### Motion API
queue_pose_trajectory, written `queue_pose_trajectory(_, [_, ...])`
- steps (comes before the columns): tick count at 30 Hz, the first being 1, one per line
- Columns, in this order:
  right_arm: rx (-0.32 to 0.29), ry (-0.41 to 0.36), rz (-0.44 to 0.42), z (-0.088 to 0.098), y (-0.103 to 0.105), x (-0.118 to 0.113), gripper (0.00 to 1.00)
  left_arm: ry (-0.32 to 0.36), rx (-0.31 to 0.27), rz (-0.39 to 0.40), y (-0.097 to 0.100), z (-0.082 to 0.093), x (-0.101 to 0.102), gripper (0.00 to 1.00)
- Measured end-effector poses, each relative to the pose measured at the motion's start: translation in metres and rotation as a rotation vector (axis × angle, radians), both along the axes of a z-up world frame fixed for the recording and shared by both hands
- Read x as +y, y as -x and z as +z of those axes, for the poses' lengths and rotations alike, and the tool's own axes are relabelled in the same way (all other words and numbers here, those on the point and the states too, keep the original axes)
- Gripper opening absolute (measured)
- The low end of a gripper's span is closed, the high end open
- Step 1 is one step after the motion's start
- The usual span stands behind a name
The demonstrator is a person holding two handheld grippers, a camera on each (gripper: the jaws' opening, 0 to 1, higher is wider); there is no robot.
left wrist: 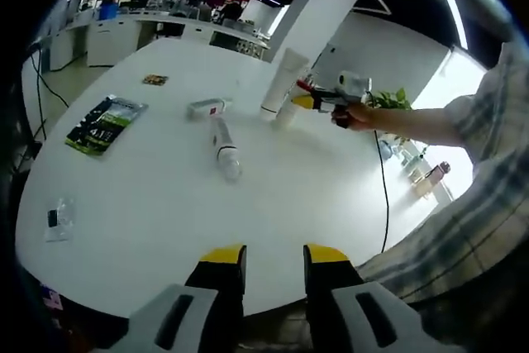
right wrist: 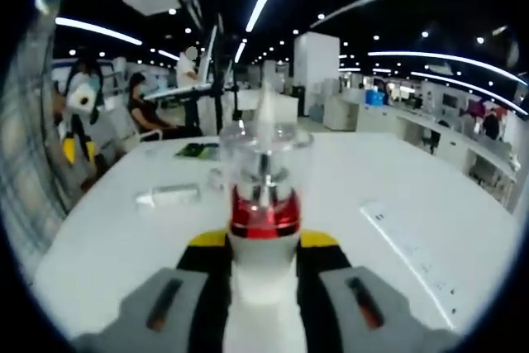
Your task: Arrange the skincare products in the storage area until every visible bottle or jar stands upright without overlapping.
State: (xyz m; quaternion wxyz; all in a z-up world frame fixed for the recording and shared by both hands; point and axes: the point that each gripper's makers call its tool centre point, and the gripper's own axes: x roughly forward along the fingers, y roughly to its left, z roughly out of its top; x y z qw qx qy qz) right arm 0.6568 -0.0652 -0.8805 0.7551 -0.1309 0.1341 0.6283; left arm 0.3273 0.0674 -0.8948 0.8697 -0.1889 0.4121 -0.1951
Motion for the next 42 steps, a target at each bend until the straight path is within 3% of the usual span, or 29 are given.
queue_pose_trajectory(14, [0.007,0.016,-0.025,0.000,-0.001,0.001,0.29,-0.001,0.002,0.011,0.003,-0.001,0.003,0.28])
queue_pose_trajectory(24, [0.020,0.045,-0.071,-0.006,-0.005,-0.007,0.40,0.000,-0.008,0.007,0.003,0.002,0.001,0.28])
queue_pose_trajectory(31, [0.149,0.006,-0.224,-0.015,0.012,-0.025,0.46,0.021,-0.040,0.048,0.002,0.006,0.003,0.28])
queue_pose_trajectory(38, [0.260,-0.051,-0.356,-0.019,0.042,-0.037,0.51,0.041,-0.055,0.057,0.009,0.002,-0.004,0.28])
queue_pose_trajectory(42, [0.274,-0.033,-0.377,-0.026,0.059,-0.036,0.53,0.044,-0.075,0.068,0.010,0.005,-0.003,0.28])
